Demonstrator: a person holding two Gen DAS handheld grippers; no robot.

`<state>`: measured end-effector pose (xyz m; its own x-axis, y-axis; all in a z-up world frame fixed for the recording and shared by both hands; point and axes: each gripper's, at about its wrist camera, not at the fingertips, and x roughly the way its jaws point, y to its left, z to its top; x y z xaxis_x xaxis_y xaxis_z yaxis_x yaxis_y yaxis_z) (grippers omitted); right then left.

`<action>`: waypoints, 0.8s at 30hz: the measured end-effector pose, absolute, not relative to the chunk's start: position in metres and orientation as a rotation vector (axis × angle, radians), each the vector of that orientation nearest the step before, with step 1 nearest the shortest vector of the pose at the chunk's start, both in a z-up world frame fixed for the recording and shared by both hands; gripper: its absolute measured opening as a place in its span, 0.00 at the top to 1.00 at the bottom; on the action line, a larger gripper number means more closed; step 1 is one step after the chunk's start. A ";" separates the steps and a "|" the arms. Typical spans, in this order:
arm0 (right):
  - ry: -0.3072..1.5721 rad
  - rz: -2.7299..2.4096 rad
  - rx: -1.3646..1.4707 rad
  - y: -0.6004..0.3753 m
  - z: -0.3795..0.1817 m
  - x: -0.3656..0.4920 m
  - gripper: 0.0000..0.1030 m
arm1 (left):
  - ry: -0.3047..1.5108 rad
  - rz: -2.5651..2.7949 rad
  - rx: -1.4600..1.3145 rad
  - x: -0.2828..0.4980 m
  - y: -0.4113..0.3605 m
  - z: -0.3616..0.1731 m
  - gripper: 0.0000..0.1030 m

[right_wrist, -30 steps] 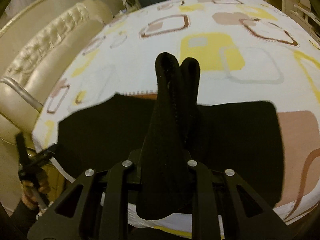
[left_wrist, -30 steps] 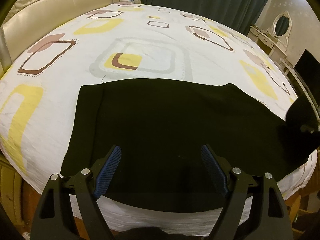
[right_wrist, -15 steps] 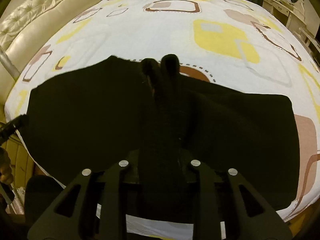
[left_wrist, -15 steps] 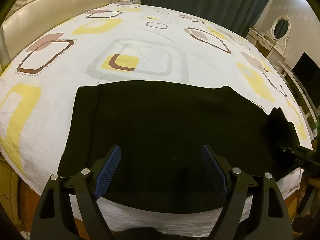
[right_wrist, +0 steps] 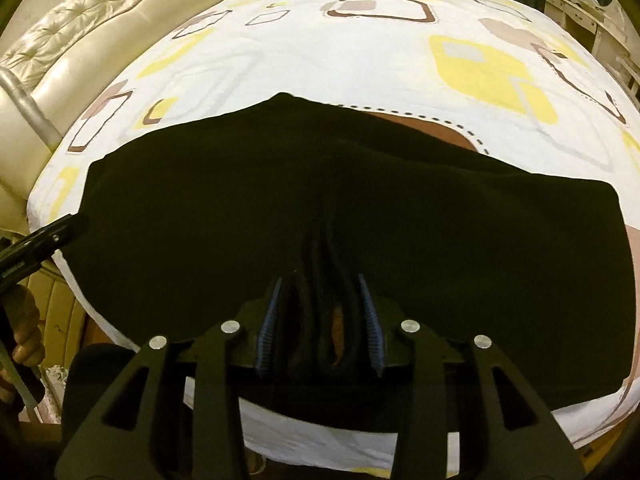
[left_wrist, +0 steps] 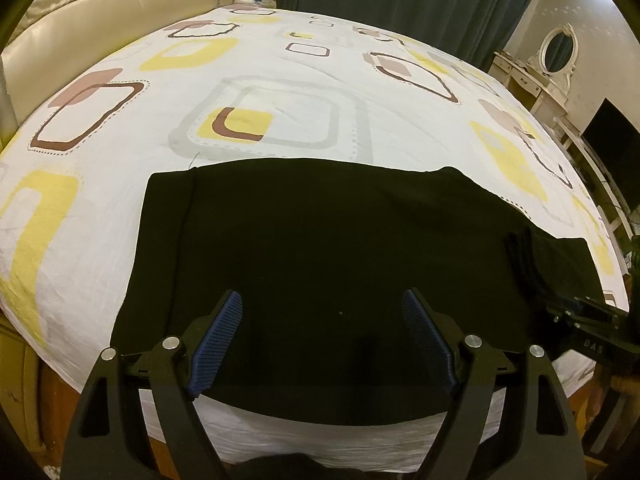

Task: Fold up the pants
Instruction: 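Lay the leg end down on the folded pants and open the right gripper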

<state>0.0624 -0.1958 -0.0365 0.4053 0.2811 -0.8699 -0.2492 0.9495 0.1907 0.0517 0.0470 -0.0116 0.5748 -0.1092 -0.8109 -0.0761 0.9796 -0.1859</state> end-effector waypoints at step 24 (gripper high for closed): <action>1.050 0.380 0.026 -0.183 -0.031 0.045 0.46 | 0.960 -0.034 -0.195 0.050 0.042 -0.011 0.21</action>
<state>0.0450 -0.1828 -0.0313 0.4389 0.3182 -0.8403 -0.2932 0.9347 0.2008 0.0504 0.0424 -0.0113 0.5746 -0.1147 -0.8103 -0.0579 0.9820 -0.1800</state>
